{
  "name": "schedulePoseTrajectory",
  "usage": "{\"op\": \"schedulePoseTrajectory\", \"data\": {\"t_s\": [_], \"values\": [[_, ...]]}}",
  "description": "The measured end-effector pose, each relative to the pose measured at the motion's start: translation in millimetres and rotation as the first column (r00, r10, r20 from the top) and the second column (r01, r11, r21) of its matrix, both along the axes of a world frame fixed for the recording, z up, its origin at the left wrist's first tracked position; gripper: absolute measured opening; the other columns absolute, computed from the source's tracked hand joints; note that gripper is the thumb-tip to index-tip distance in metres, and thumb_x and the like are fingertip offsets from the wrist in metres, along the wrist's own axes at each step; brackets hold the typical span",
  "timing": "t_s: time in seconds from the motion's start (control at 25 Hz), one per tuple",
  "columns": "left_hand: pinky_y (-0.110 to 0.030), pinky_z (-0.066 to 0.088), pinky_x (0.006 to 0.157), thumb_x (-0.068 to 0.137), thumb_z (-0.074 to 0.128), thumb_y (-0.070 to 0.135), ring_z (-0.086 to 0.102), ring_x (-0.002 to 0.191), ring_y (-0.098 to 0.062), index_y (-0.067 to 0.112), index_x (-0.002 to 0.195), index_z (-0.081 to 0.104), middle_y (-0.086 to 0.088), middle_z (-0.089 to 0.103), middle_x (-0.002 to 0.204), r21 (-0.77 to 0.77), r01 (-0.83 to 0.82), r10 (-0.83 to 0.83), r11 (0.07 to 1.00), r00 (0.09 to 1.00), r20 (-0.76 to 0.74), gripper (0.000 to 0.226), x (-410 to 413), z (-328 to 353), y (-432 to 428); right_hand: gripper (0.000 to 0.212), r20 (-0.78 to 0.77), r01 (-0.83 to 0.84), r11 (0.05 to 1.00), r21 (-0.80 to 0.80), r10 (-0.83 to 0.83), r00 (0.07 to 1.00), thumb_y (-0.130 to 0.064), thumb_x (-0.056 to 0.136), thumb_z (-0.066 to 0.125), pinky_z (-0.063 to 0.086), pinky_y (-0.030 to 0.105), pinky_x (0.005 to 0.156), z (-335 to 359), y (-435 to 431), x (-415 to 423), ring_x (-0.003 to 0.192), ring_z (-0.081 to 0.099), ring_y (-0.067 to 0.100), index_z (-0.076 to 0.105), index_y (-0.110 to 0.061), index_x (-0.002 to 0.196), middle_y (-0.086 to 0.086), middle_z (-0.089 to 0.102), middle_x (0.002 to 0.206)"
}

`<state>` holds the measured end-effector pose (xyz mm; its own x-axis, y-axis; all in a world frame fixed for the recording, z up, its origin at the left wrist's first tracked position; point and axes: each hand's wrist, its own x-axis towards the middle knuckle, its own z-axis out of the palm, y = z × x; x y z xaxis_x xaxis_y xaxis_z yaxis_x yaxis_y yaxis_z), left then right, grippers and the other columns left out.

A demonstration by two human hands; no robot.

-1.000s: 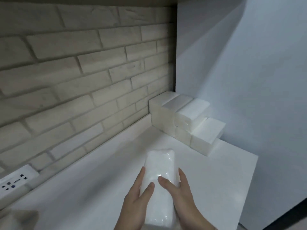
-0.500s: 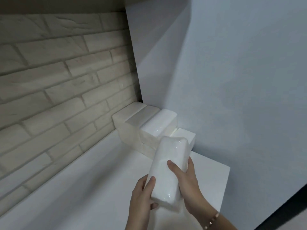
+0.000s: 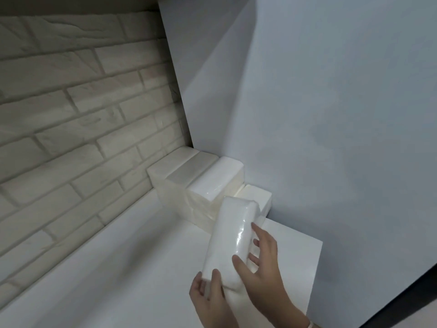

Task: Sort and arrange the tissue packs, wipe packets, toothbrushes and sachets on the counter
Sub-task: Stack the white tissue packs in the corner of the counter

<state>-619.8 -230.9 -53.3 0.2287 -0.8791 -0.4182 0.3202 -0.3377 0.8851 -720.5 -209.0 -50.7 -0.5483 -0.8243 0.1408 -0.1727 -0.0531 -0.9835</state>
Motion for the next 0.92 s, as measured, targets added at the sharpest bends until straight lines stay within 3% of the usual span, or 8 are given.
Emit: {"op": "schedulePoseTrajectory", "data": {"t_s": [0.08,0.16,0.28,0.4,0.48,0.72,0.92], "values": [[-0.022,0.061,0.069,0.091,0.067,0.004,0.067,0.109,-0.032,0.006,0.126,0.057,-0.014,0.064,0.121,0.027,-0.034,0.035,0.999,0.999,-0.028,0.037,-7,0,-5,0.070,-0.132,-0.023,0.999,-0.030,0.019,0.991,-0.015,0.087,0.073,0.046,0.035,0.109,-7,2,-2,0.142,0.039,0.009,0.045,-0.051,0.141,-0.019,0.038,0.147],[-0.015,0.060,0.063,0.099,0.056,0.001,0.067,0.105,-0.026,0.005,0.125,0.056,-0.017,0.062,0.123,-0.034,-0.087,0.082,0.996,0.989,-0.125,0.027,-14,7,-12,0.060,-0.205,-0.035,0.996,-0.084,0.017,0.979,-0.023,0.088,0.070,0.046,0.039,0.111,-7,1,-9,0.145,0.039,0.014,0.049,-0.042,0.141,-0.014,0.040,0.149],[-0.025,0.062,0.080,0.102,0.048,0.002,0.063,0.118,-0.020,0.008,0.114,0.062,-0.014,0.058,0.134,-0.158,-0.072,0.049,0.985,0.988,-0.147,0.020,-28,7,-17,0.050,-0.281,-0.041,0.993,-0.109,0.009,0.960,-0.034,0.091,0.065,0.040,0.032,0.114,-4,-5,-21,0.148,0.036,0.012,0.052,-0.039,0.140,-0.016,0.037,0.153],[-0.047,0.055,0.095,0.104,0.046,0.014,0.056,0.128,-0.020,0.025,0.111,0.068,0.001,0.064,0.130,-0.122,0.025,-0.034,0.992,0.997,-0.074,0.026,-38,5,-22,0.047,-0.426,-0.032,0.998,-0.058,0.005,0.905,-0.041,0.094,0.062,0.029,0.015,0.115,-10,-7,-25,0.147,0.033,0.007,0.053,-0.042,0.139,-0.017,0.032,0.158],[-0.054,0.052,0.099,0.104,0.046,0.016,0.059,0.125,-0.019,0.030,0.114,0.066,0.006,0.065,0.127,-0.133,0.062,-0.071,0.989,0.996,-0.062,0.027,-42,7,-22,0.044,-0.480,-0.027,1.000,-0.012,0.018,0.877,-0.045,0.097,0.058,0.025,0.009,0.112,-15,-9,-29,0.147,0.030,0.005,0.053,-0.042,0.140,-0.017,0.028,0.161],[-0.046,0.051,0.103,0.106,0.044,0.019,0.055,0.129,-0.012,0.033,0.128,0.063,0.010,0.061,0.136,-0.195,0.179,-0.193,0.964,0.980,-0.056,0.032,-65,13,-37,0.043,-0.469,-0.070,0.988,0.141,0.129,0.874,-0.050,0.103,0.048,0.026,0.012,0.109,-2,-34,-65,0.148,0.018,-0.012,0.045,-0.047,0.146,-0.034,0.014,0.163],[-0.041,0.041,0.114,0.105,0.046,0.039,0.050,0.132,-0.002,0.043,0.141,0.052,0.017,0.049,0.146,-0.191,0.333,-0.353,0.923,0.932,-0.081,0.037,-83,23,-75,0.042,-0.442,-0.105,0.967,0.233,0.202,0.874,-0.044,0.105,0.048,0.041,0.027,0.110,18,-75,-102,0.136,0.033,-0.012,0.044,-0.052,0.147,-0.030,0.019,0.163]]}}
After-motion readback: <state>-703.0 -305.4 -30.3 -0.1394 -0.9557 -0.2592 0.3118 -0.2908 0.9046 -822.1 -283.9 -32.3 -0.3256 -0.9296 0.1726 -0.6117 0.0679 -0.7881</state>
